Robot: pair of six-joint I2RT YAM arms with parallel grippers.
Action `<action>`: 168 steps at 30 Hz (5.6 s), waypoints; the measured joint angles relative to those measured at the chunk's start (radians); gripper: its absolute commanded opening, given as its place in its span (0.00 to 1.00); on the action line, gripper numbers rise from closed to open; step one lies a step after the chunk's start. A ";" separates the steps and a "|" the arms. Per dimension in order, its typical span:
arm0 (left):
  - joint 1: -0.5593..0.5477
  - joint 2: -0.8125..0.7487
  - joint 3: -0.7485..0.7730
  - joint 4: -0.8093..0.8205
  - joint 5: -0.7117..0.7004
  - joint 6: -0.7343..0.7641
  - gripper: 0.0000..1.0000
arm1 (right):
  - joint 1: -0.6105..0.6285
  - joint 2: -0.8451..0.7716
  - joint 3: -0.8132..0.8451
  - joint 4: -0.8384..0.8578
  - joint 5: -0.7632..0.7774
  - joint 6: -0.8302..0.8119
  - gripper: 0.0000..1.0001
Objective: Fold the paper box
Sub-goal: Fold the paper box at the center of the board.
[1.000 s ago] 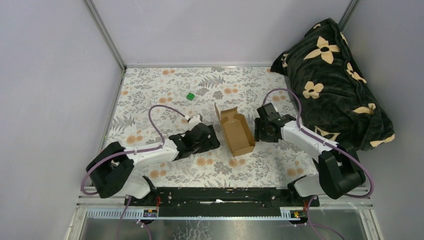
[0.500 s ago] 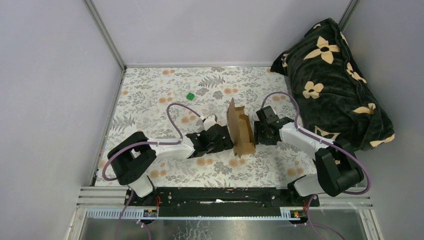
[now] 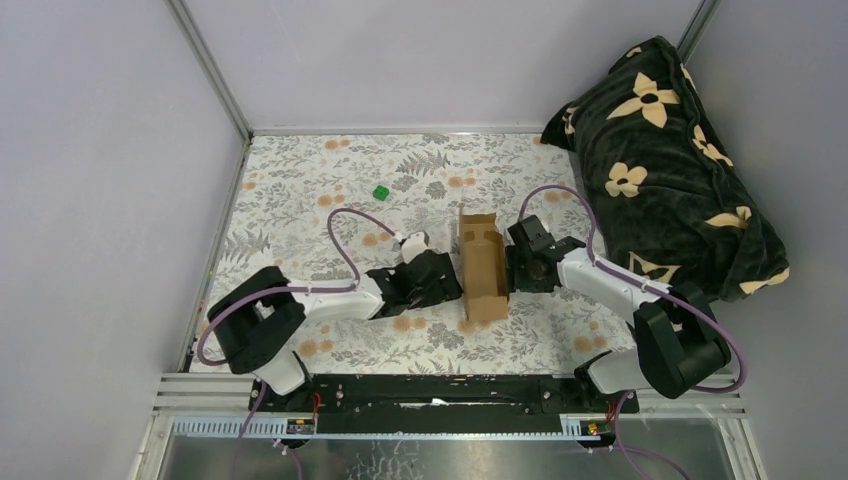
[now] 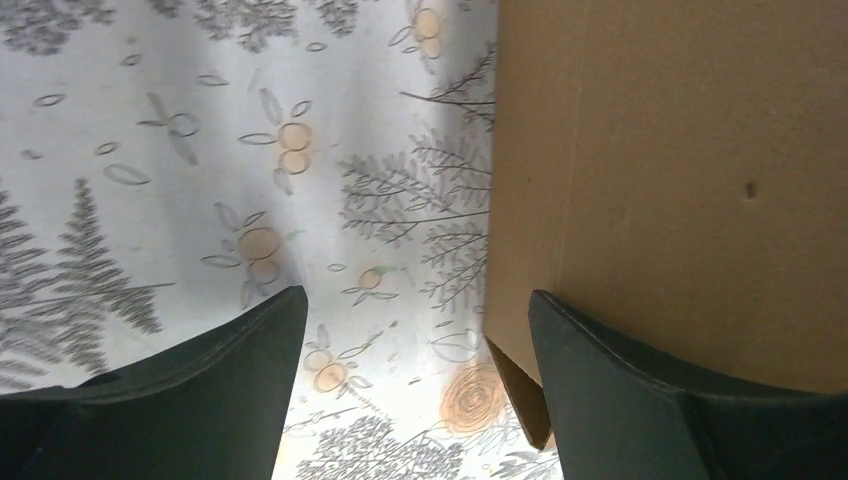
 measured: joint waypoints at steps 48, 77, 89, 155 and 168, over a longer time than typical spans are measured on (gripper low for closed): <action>0.091 -0.182 0.021 -0.158 -0.034 0.089 0.89 | -0.192 0.060 0.055 0.018 0.026 -0.063 0.55; 0.165 0.117 0.138 -0.022 0.038 0.159 0.90 | 0.031 0.060 0.039 0.132 -0.161 -0.032 0.51; 0.293 0.173 0.184 0.043 0.180 0.277 0.90 | 0.195 0.048 -0.028 0.229 -0.154 0.122 0.50; 0.465 0.639 0.756 0.092 0.884 0.524 0.83 | -0.322 0.033 0.056 0.246 -0.241 -0.101 0.51; 0.452 0.676 0.816 0.071 0.908 0.528 0.83 | -0.317 0.073 0.064 0.256 -0.302 -0.112 0.51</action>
